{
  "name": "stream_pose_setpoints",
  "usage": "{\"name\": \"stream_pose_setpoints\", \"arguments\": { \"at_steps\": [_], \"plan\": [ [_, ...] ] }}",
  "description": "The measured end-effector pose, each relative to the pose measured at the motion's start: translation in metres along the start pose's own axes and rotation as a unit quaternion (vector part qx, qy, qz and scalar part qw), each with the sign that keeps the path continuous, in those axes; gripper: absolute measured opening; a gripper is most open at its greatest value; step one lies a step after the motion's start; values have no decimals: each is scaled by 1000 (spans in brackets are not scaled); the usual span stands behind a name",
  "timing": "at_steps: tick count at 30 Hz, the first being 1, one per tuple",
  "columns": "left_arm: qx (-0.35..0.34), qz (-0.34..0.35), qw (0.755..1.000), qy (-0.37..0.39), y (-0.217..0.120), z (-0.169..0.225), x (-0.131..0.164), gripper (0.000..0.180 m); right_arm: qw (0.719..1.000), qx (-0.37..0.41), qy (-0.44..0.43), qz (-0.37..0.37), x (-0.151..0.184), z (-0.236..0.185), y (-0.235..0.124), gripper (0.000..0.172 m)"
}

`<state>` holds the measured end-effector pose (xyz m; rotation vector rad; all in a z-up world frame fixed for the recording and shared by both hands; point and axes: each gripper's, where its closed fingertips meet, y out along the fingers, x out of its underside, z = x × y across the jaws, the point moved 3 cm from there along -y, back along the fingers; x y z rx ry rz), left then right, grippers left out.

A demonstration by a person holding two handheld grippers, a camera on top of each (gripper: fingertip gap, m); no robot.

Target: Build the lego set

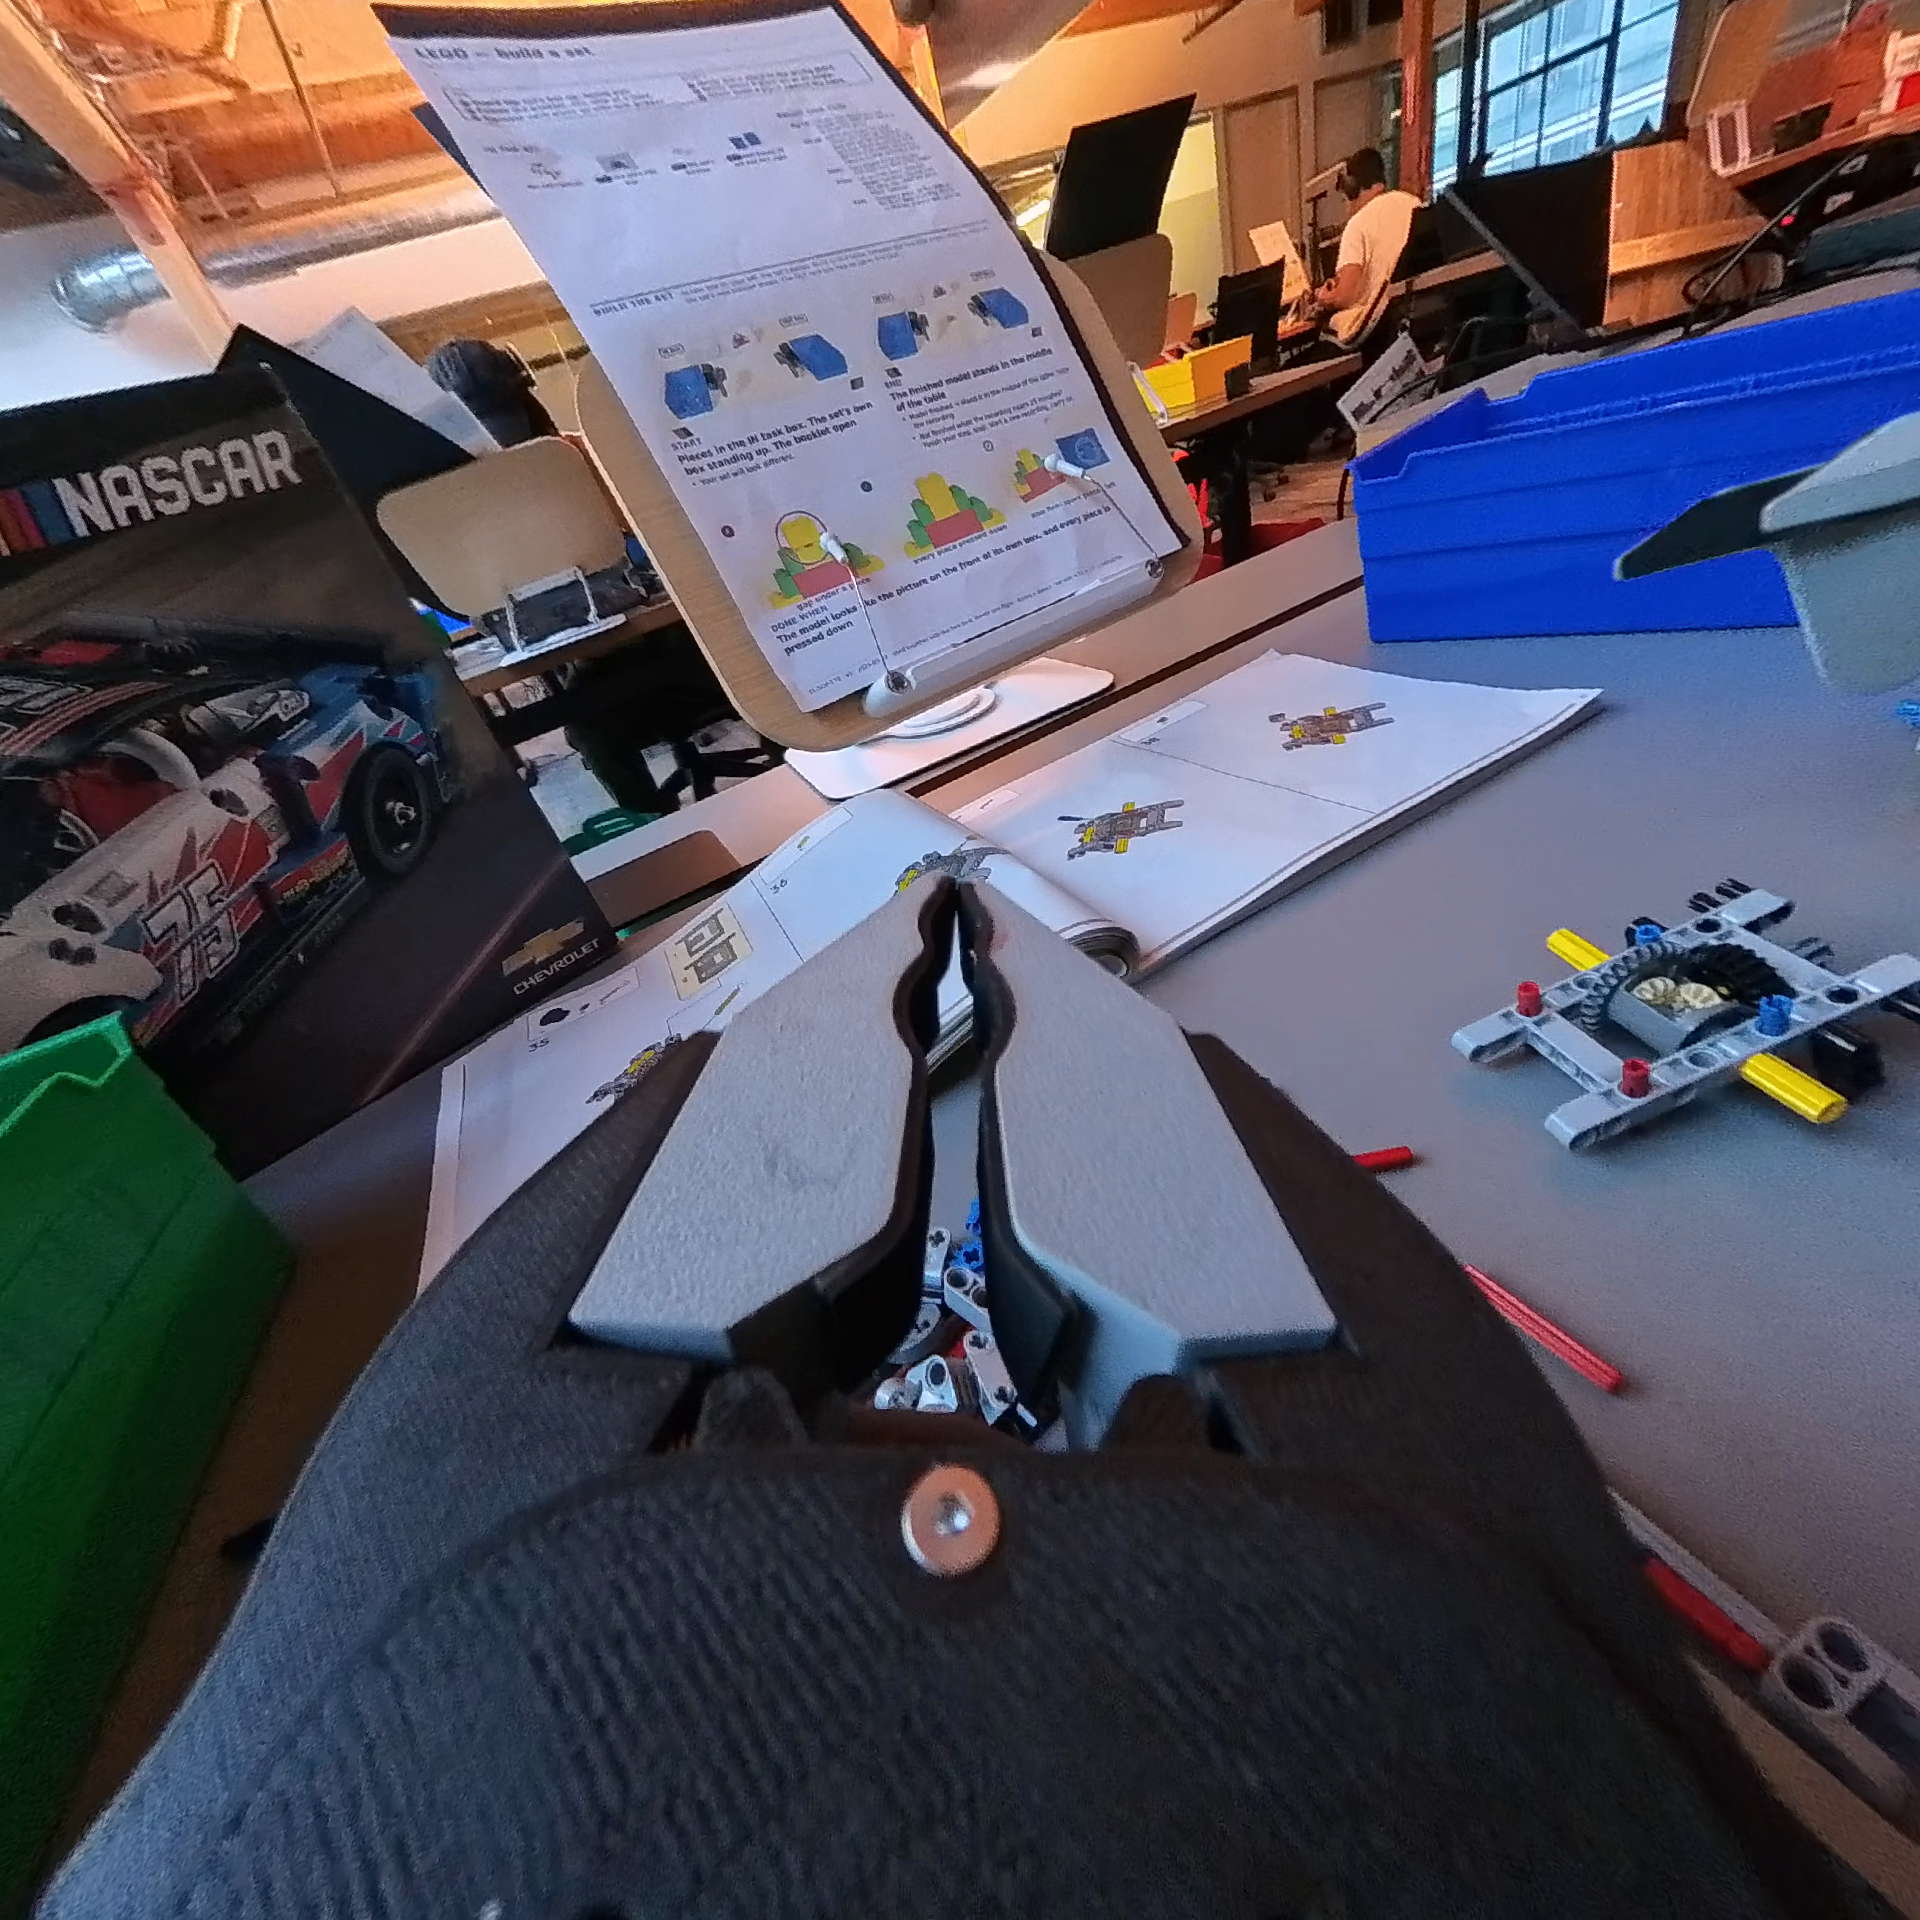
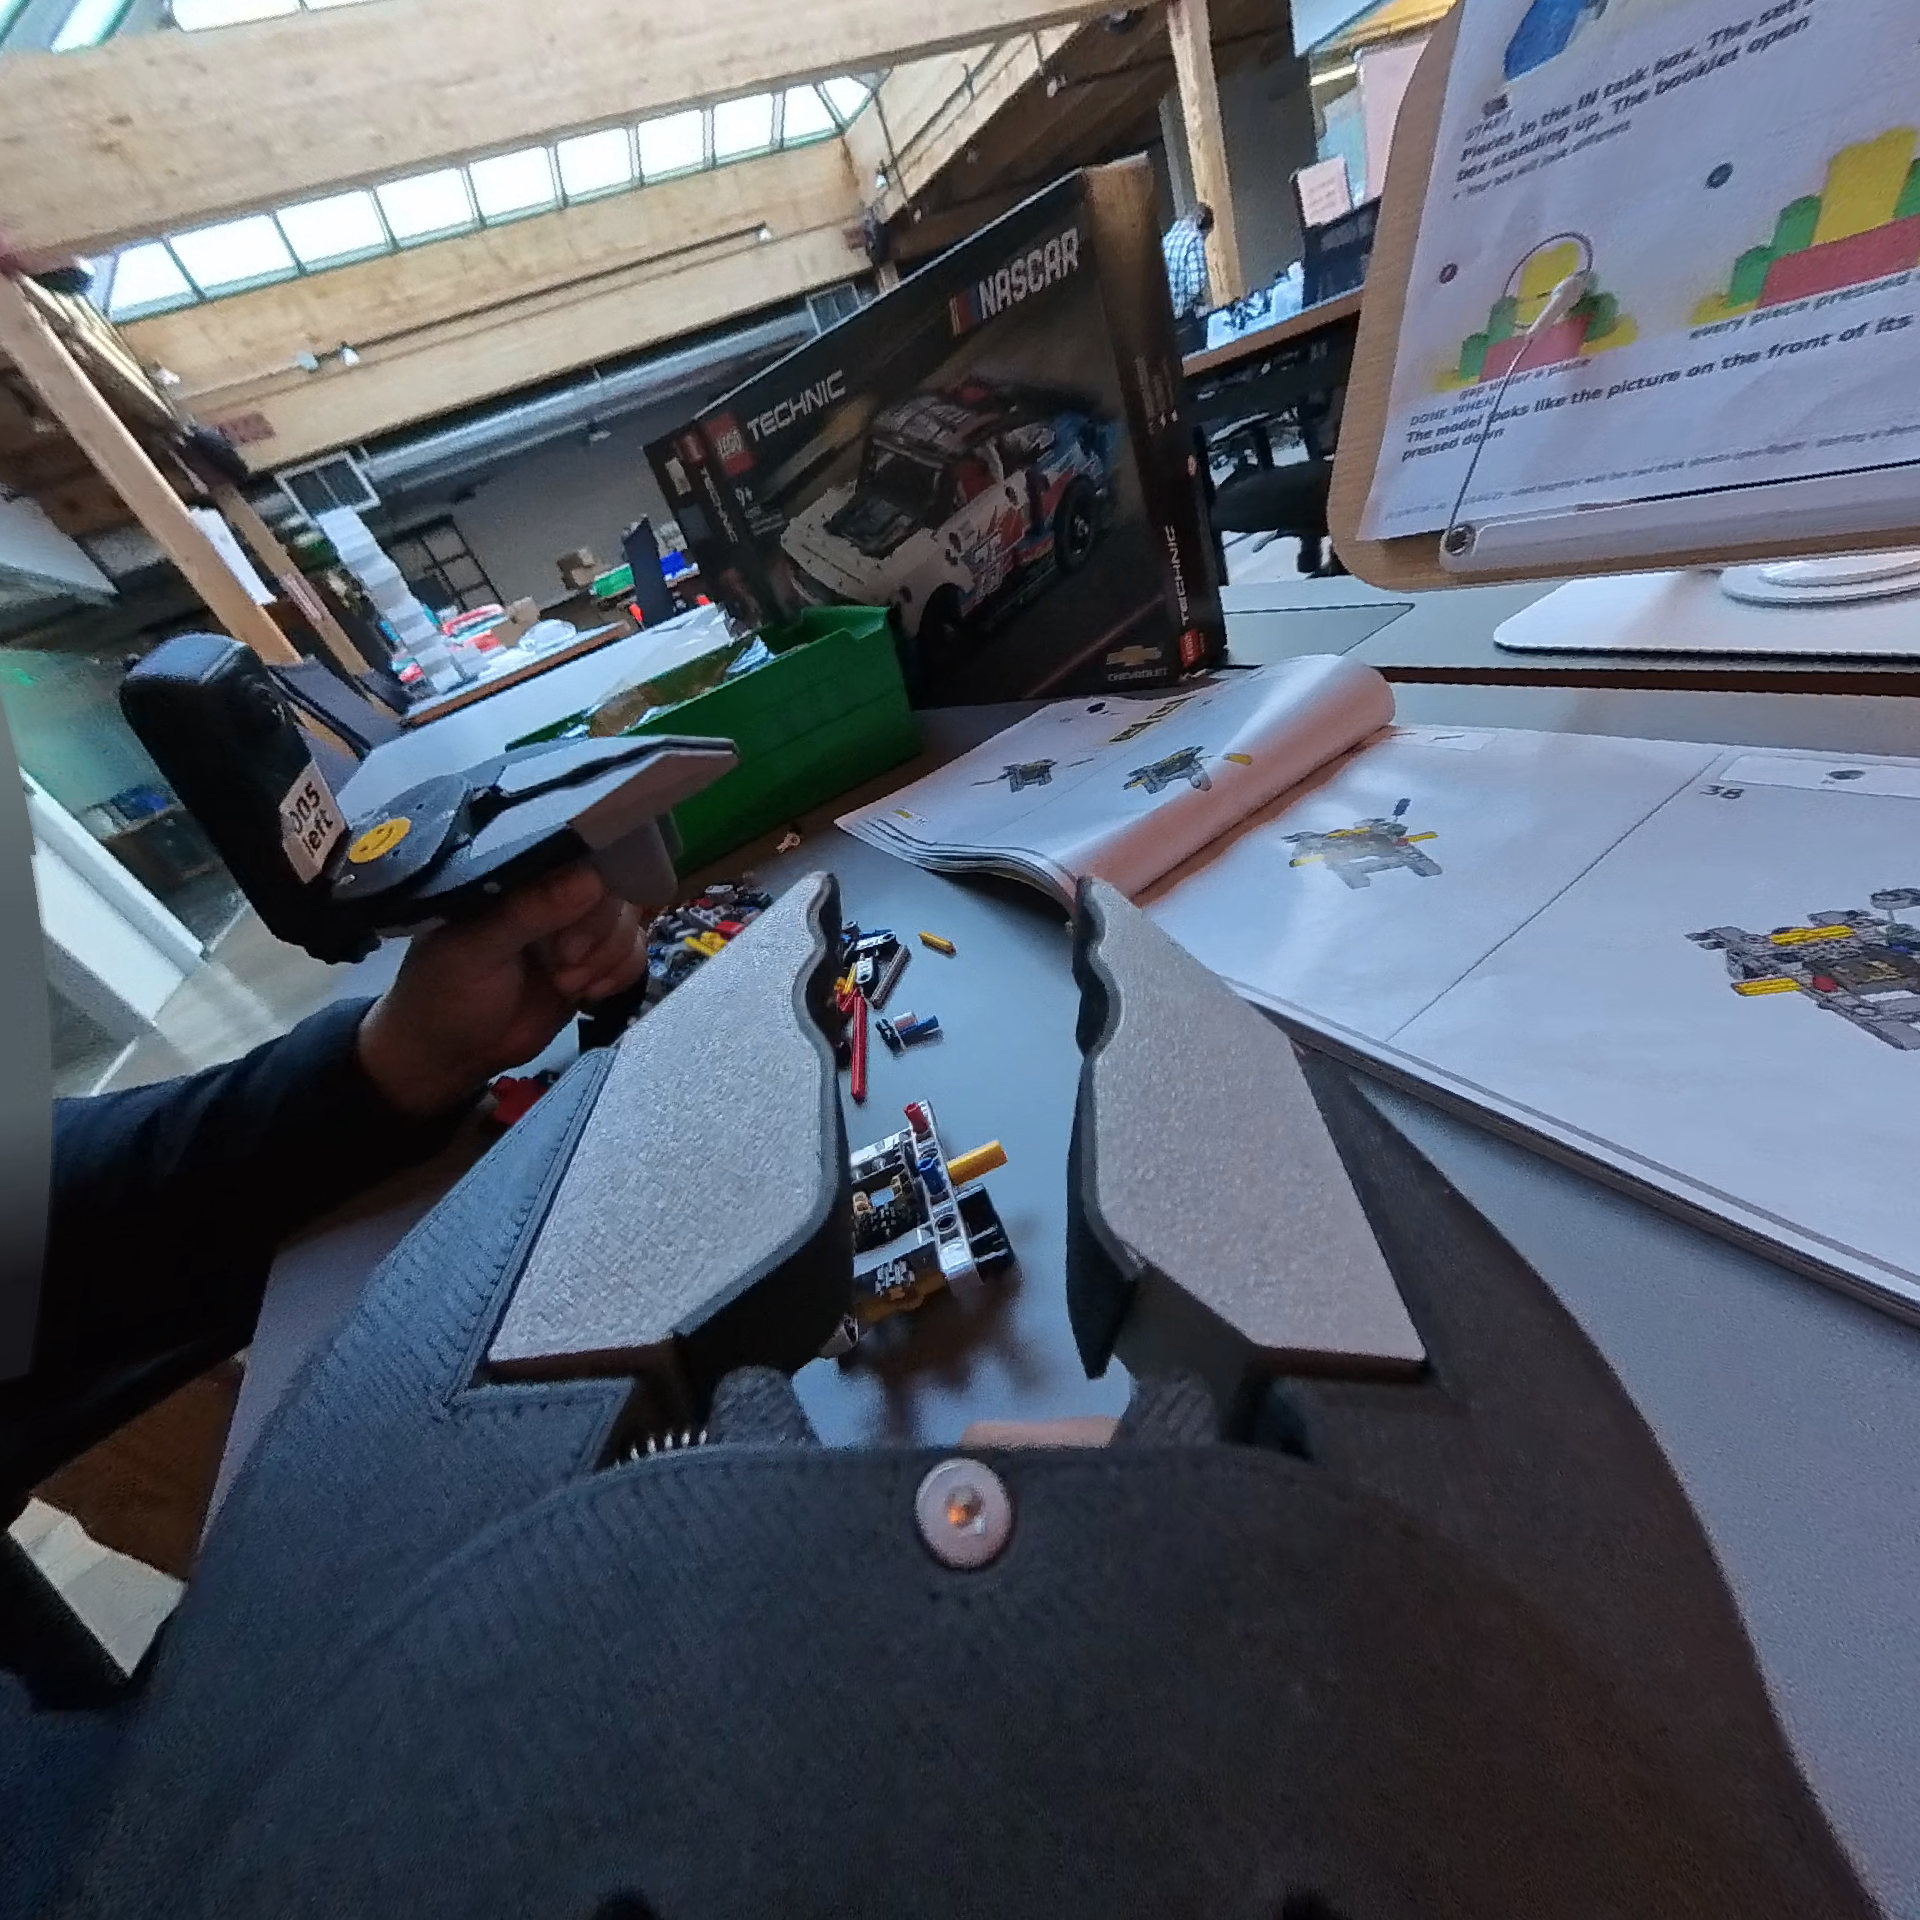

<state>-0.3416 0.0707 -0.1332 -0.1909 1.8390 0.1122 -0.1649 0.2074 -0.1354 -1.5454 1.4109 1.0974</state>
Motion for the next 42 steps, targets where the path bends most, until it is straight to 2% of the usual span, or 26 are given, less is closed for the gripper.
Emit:
{"name": "stream_pose_setpoints", "arguments": {
  "at_steps": [12,18,22,28,29,32,37,39,42],
  "plan": [
    [-5,8,1000,-1,-1,-1,-2,0,998,-24,-3,-50,14,-6,6,40],
    [-1,7,1000,0,0,0,-2,0,986,-53,-7,-156,45,-20,3,46],
    [0,12,1000,-1,-2,0,-5,0,978,-27,-56,-198,55,-18,-5,44],
    [1,18,1000,-12,-4,-2,-8,0,952,-41,-65,-297,77,-14,-13,52],
    [2,19,1000,-13,-4,-1,-8,0,950,-52,-61,-303,79,-16,-14,52],
    [6,18,1000,-8,-3,1,-8,0,940,-106,-45,-323,85,-31,-17,37],
    [10,19,1000,-10,-3,2,-8,0,915,-213,-31,-341,102,-88,-18,38],
    [11,16,1000,-8,-3,3,-8,0,917,-221,-43,-329,101,-98,-16,37],
    [9,15,1000,-4,-3,3,-7,0,937,-203,-45,-282,87,-89,-15,34]
  ]
}}
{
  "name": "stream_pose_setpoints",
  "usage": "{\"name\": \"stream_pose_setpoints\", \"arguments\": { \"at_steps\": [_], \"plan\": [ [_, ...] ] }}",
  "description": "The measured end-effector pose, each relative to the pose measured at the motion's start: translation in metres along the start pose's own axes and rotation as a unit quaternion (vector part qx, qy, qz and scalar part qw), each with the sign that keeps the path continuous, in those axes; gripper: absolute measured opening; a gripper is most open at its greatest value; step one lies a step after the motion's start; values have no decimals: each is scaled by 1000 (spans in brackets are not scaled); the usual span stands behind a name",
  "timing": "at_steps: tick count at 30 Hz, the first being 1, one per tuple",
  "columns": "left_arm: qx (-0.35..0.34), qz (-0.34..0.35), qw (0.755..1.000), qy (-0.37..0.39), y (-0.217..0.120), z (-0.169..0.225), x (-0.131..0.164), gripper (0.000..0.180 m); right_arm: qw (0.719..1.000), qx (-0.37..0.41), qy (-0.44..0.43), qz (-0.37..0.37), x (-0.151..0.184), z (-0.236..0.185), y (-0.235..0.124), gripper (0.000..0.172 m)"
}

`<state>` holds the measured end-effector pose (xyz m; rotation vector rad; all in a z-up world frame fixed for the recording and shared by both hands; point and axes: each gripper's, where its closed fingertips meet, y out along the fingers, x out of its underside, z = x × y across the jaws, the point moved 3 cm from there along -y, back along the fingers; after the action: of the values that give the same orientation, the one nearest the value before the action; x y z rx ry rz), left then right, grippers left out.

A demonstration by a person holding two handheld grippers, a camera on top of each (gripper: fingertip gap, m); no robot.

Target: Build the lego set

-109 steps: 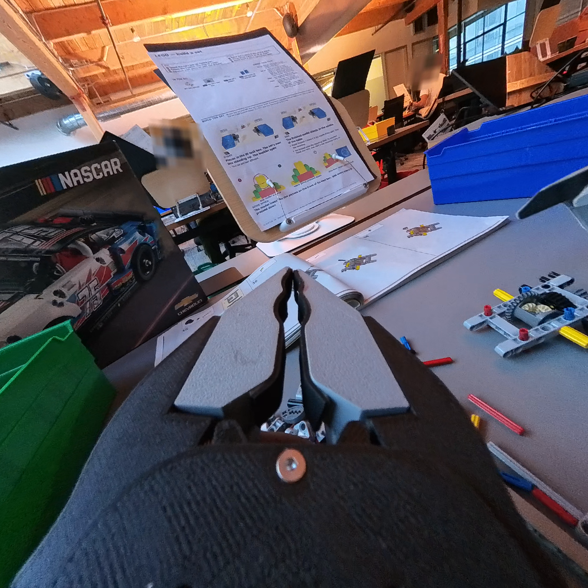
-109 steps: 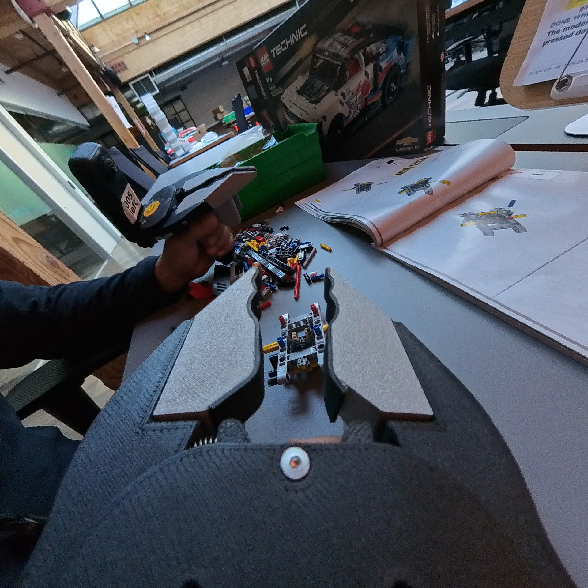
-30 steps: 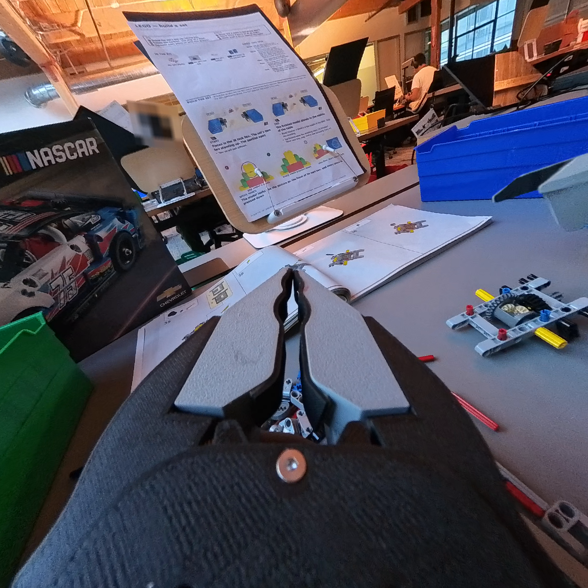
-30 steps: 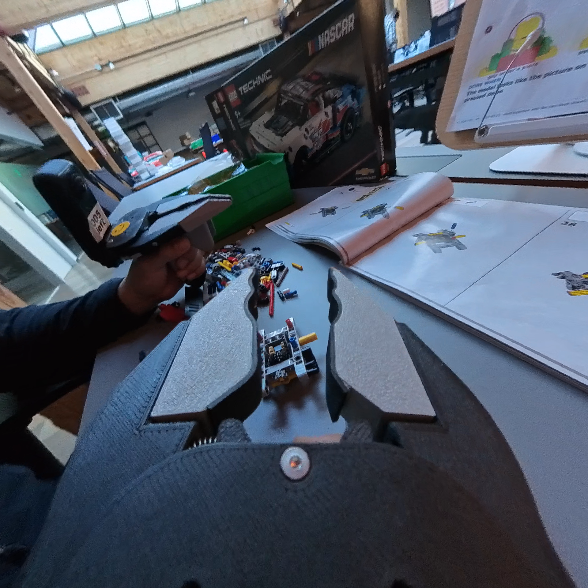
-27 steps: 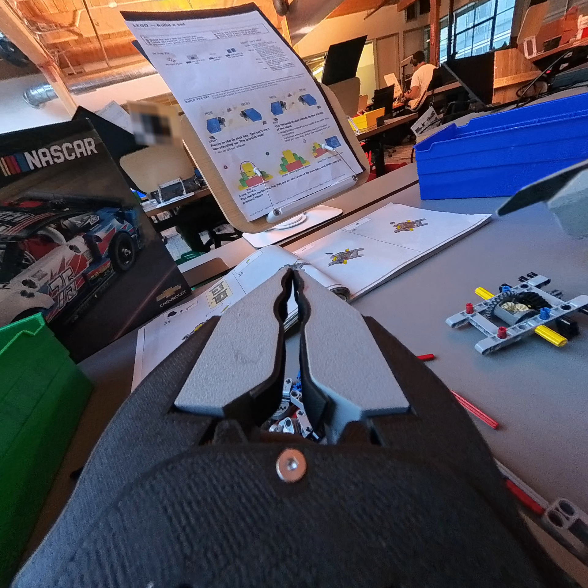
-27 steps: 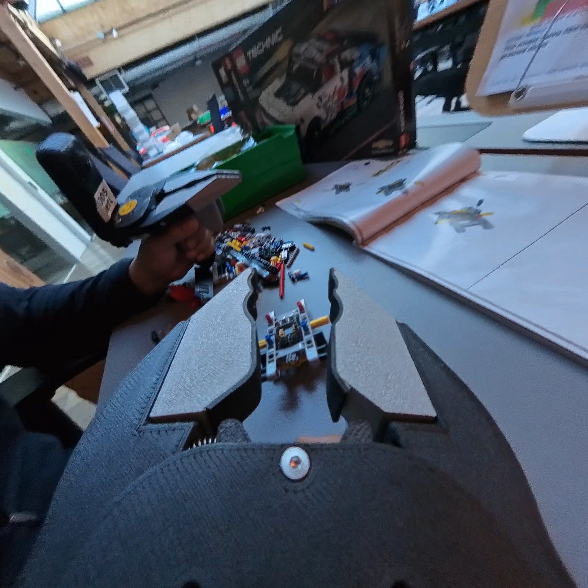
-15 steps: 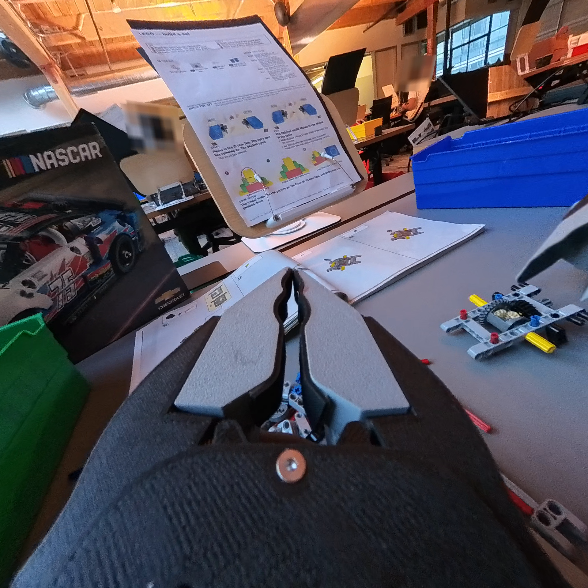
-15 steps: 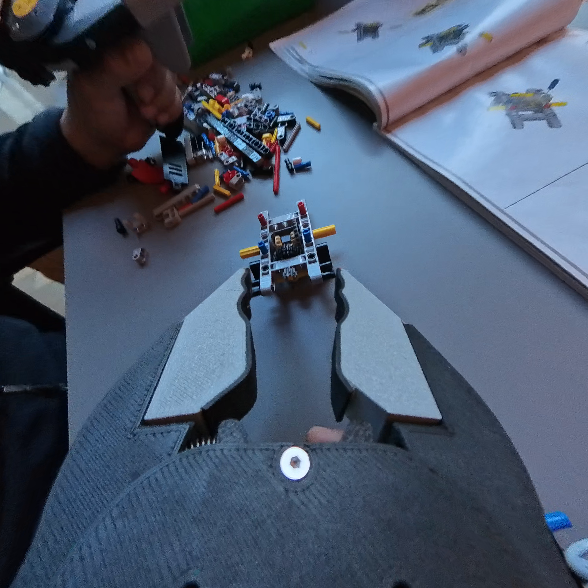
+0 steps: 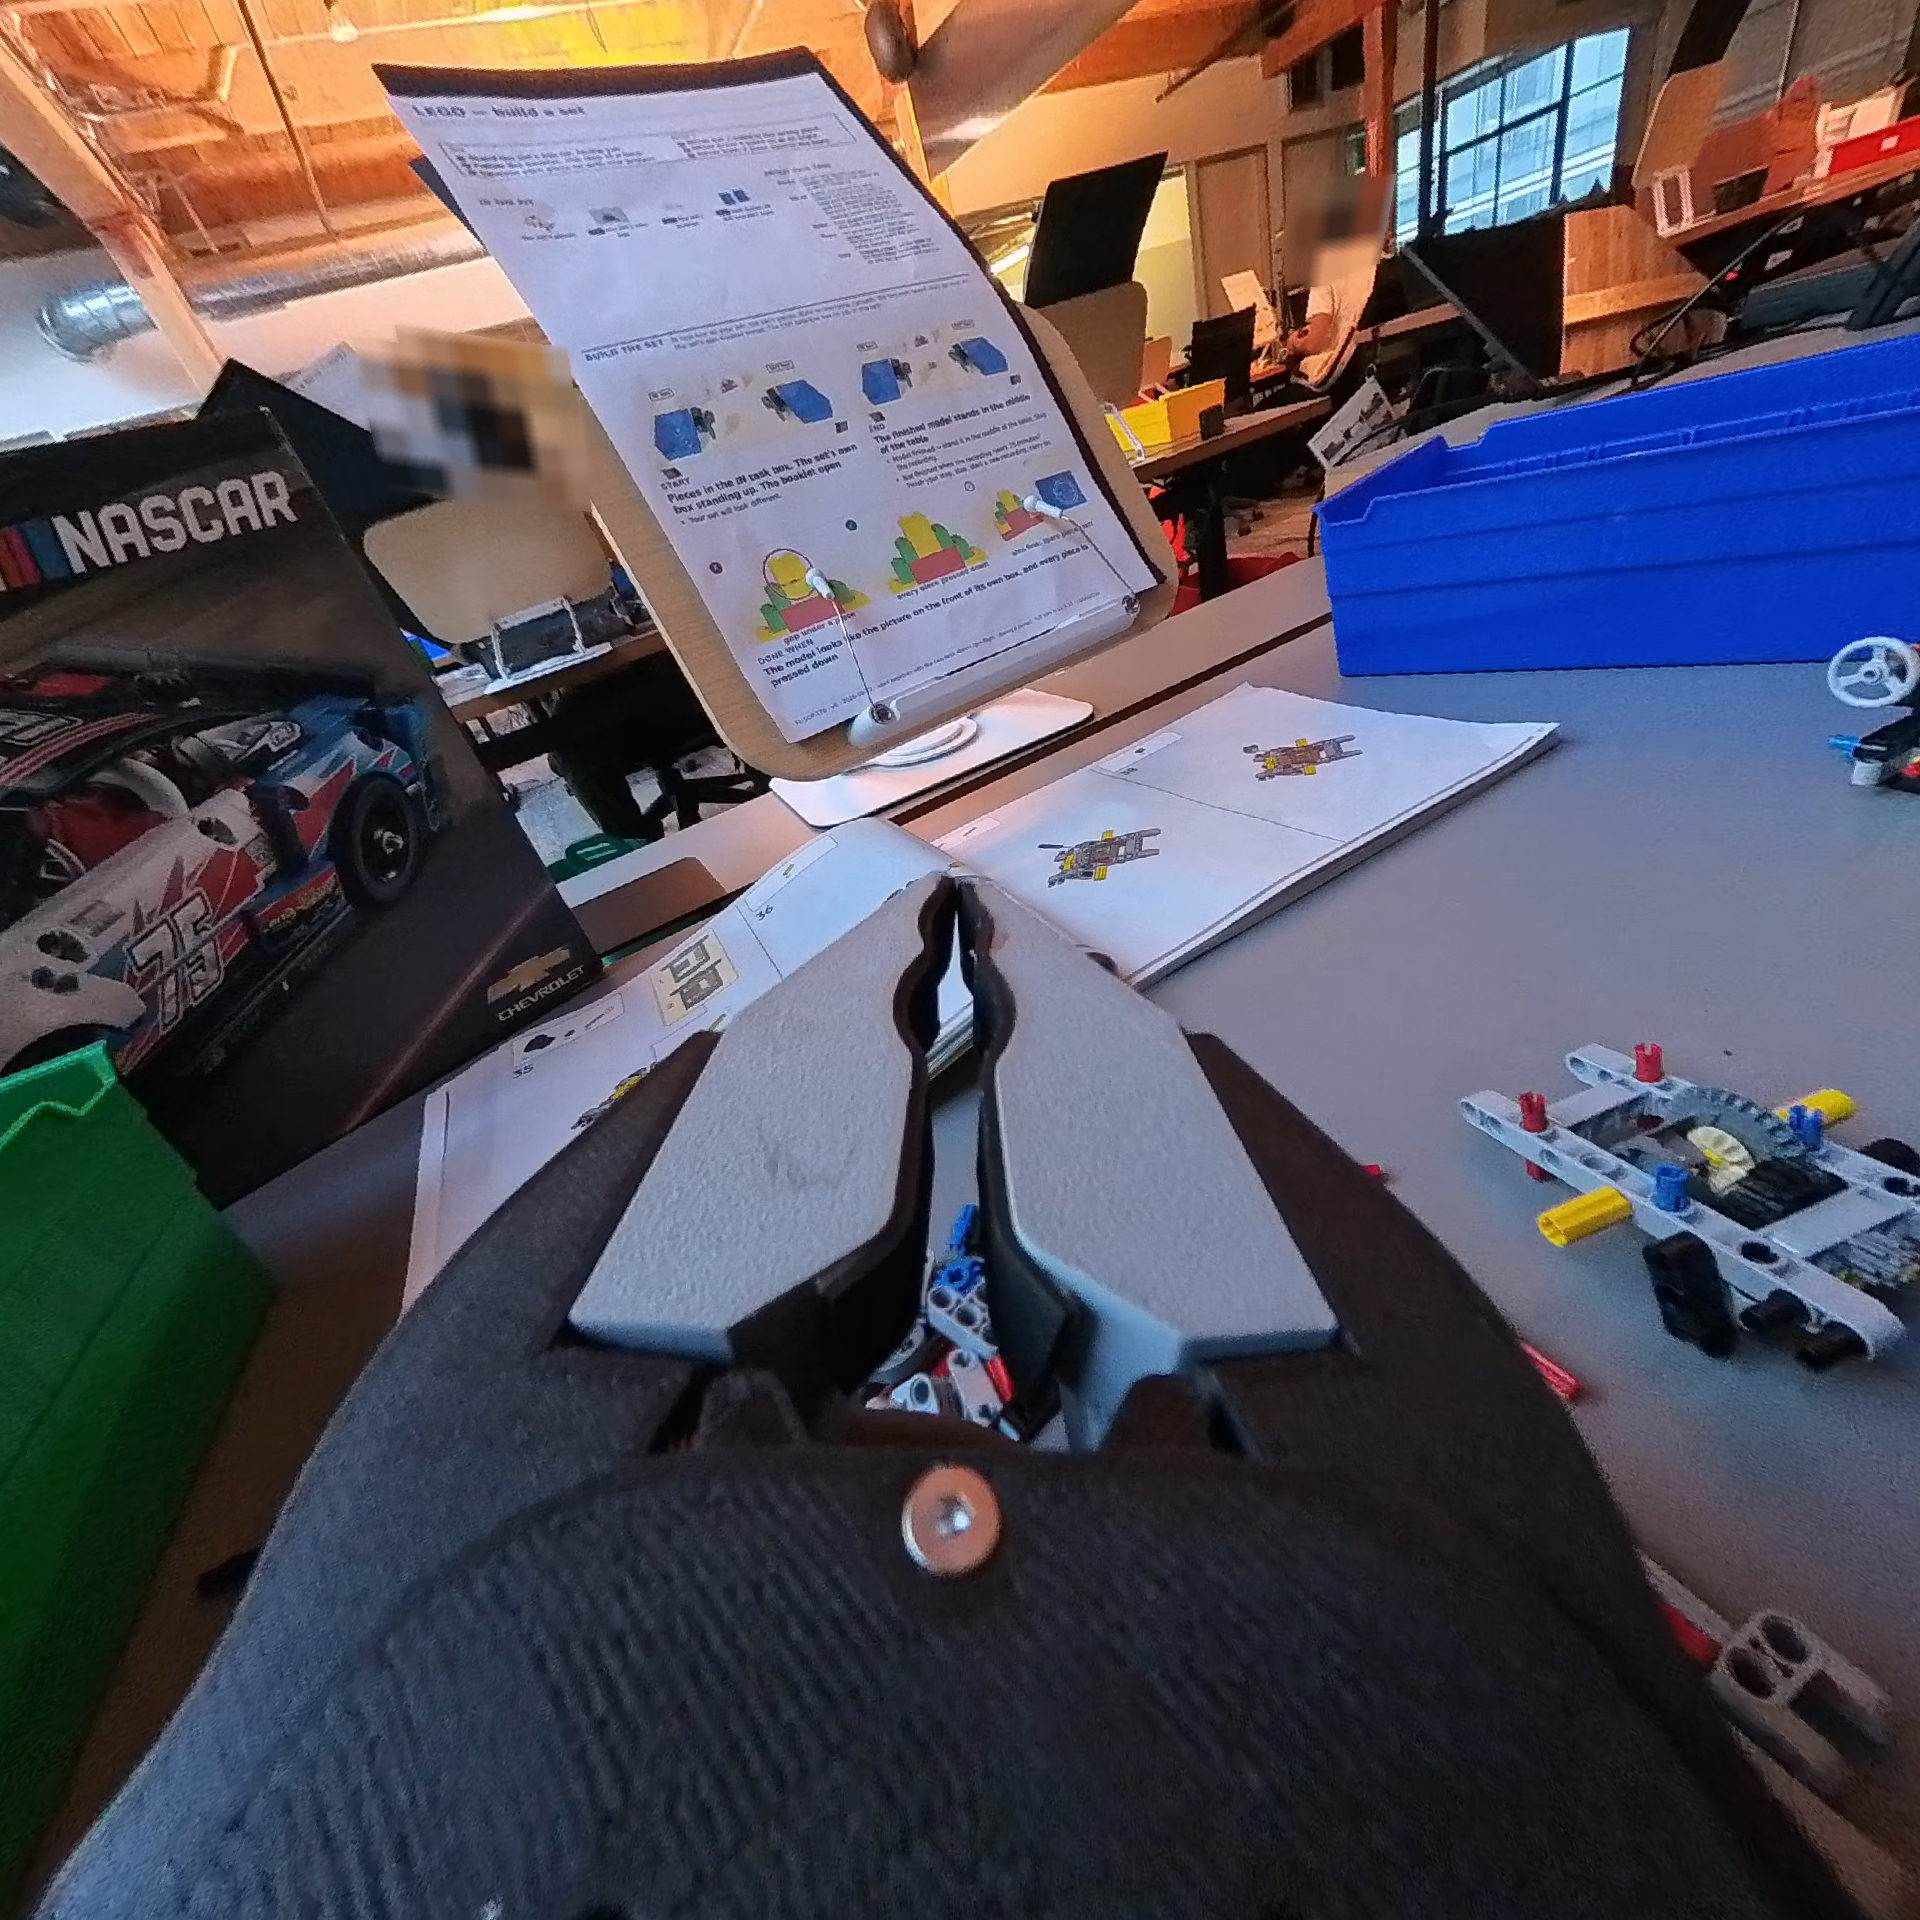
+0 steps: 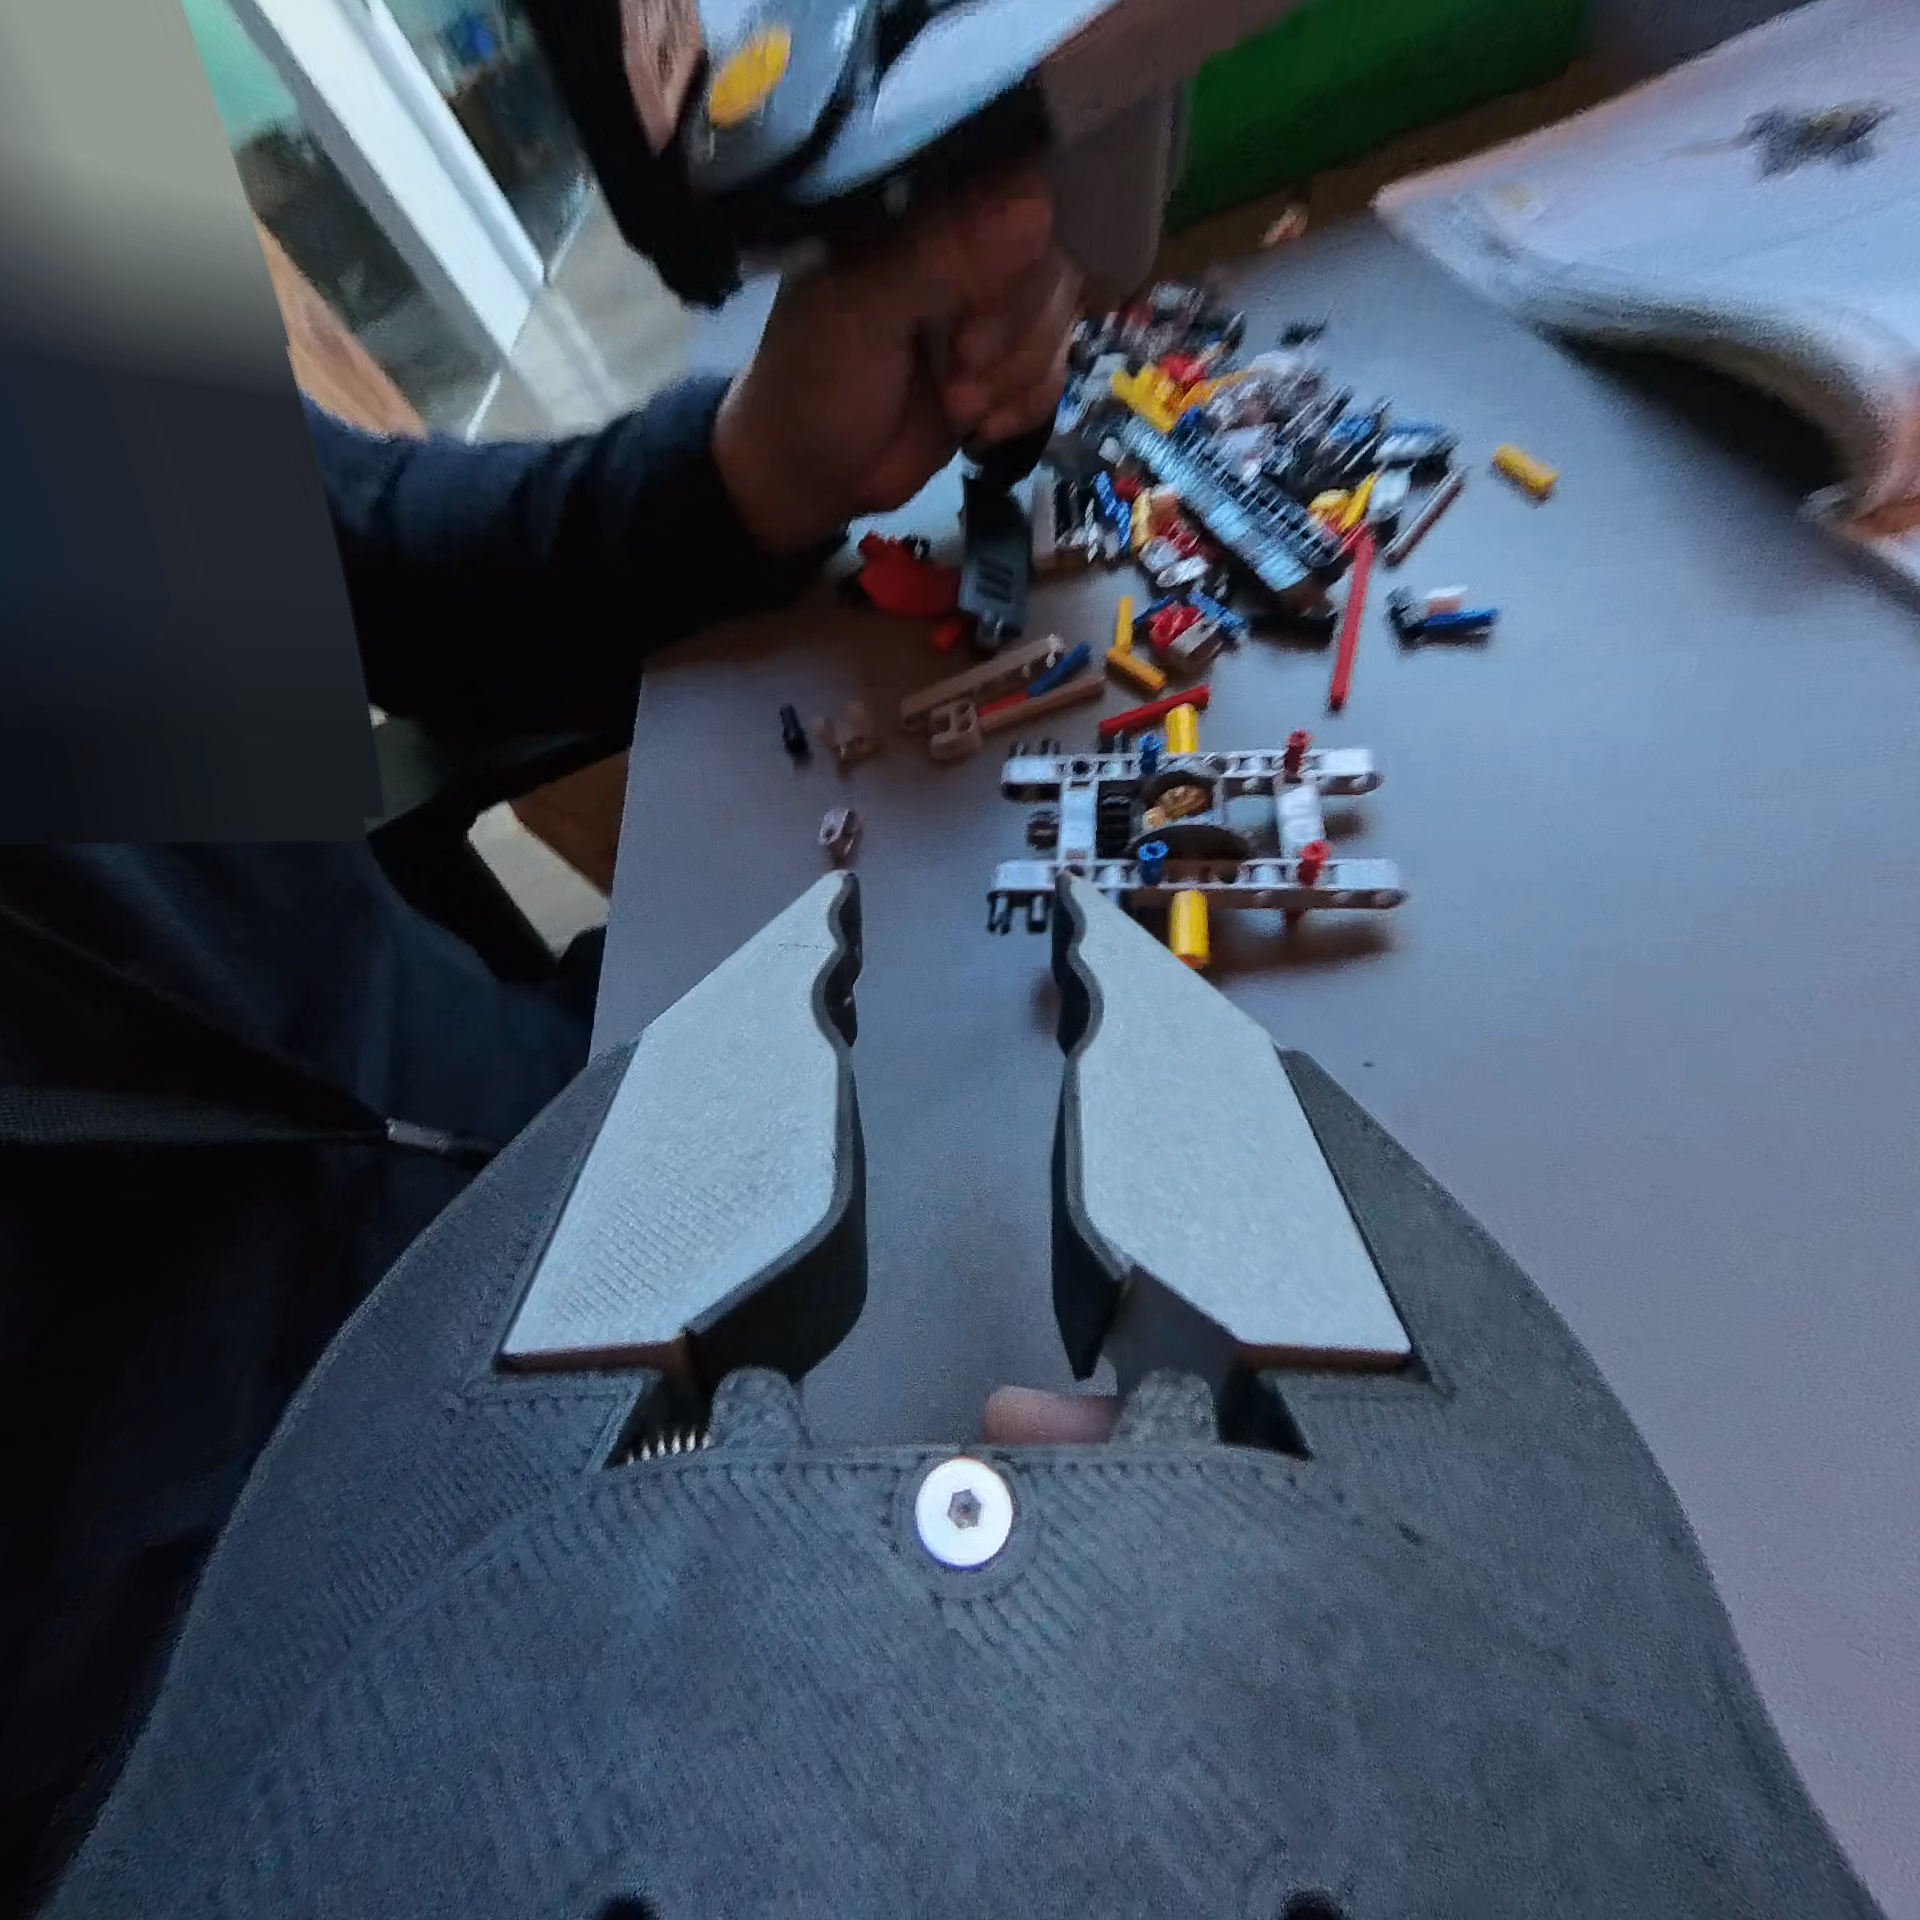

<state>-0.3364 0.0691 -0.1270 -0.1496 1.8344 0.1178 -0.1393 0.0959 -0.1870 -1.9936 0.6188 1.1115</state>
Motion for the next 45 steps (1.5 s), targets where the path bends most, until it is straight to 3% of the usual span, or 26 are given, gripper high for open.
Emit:
{"name": "stream_pose_setpoints", "arguments": {
  "at_steps": [5,14,20,29,38,45],
  "plan": [
    [-2,-5,1000,-4,0,-2,2,0,998,46,-1,43,-6,20,-22,32],
    [8,-13,1000,-4,2,1,4,0,998,64,-13,-20,7,24,-14,30],
    [9,-8,1000,-5,1,1,2,0,992,117,-17,-46,8,43,-9,15],
    [8,-7,1000,-6,0,1,2,0,988,103,-41,-109,17,42,8,4],
    [11,-11,1000,-9,2,2,4,0,984,153,-8,-89,13,67,-8,4],
    [7,-8,1000,-12,0,-1,2,0,988,143,9,-53,8,65,-15,5]
  ]
}}
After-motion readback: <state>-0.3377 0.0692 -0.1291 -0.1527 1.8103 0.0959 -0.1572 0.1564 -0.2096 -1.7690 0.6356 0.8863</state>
